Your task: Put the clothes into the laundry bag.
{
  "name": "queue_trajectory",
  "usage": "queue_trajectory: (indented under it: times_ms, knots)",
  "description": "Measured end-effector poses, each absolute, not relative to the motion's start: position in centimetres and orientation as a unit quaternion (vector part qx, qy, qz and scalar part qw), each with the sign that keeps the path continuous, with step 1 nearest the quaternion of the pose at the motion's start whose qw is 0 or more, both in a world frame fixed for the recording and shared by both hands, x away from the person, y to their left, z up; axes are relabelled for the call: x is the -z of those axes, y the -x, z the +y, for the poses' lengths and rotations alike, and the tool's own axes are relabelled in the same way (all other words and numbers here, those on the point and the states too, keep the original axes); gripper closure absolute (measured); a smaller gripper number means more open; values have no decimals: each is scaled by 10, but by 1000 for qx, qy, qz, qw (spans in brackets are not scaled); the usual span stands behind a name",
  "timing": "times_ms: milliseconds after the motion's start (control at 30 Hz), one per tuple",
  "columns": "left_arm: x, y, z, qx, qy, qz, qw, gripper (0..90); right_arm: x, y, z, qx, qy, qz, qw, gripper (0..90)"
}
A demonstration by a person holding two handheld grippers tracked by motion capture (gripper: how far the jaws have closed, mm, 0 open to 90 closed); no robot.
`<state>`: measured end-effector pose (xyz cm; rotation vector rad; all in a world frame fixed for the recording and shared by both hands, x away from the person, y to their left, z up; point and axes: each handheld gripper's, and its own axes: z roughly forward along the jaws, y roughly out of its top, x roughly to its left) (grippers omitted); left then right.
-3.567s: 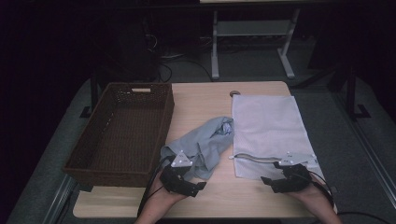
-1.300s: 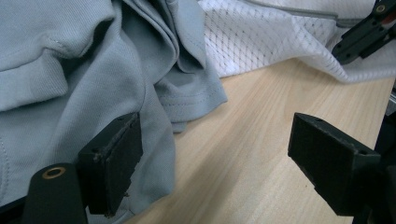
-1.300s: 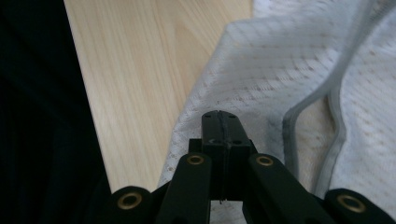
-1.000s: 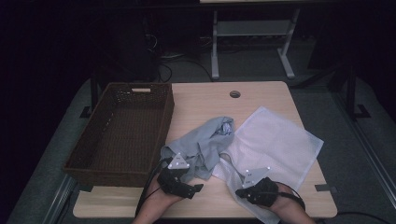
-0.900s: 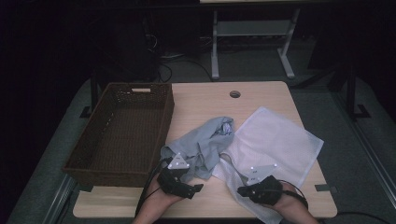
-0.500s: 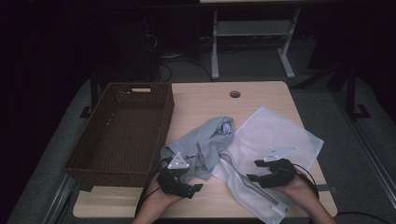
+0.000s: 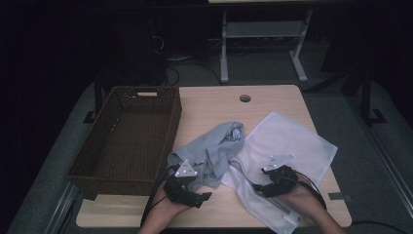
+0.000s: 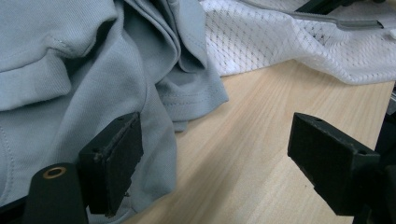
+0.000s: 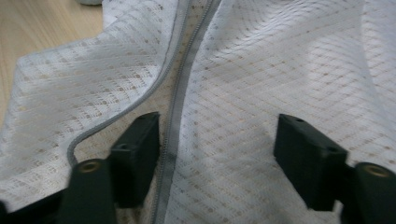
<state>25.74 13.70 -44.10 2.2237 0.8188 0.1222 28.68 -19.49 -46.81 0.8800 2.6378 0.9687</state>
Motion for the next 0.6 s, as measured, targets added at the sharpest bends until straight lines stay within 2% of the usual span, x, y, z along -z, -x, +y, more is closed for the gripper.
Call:
queue_trajectory:
  times_ms: [333, 367, 400, 500, 600]
  knots:
    - [441, -257, 137, -48, -868, 321, 376, 175, 466, -290, -207, -336, -323, 880, 95, 623]
    - [441, -257, 137, -48, -868, 321, 376, 175, 466, -290, -207, -336, -323, 880, 95, 623]
    - [441, -257, 137, -48, -868, 321, 376, 175, 466, -290, -208, -336, -323, 879, 98, 687]
    - [441, -257, 137, -48, -868, 321, 375, 175, 465, -289, -209, -334, -323, 880, 103, 777]
    - [441, -257, 137, -48, -869, 320, 375, 175, 465, -290, -210, -336, -322, 879, 103, 802]
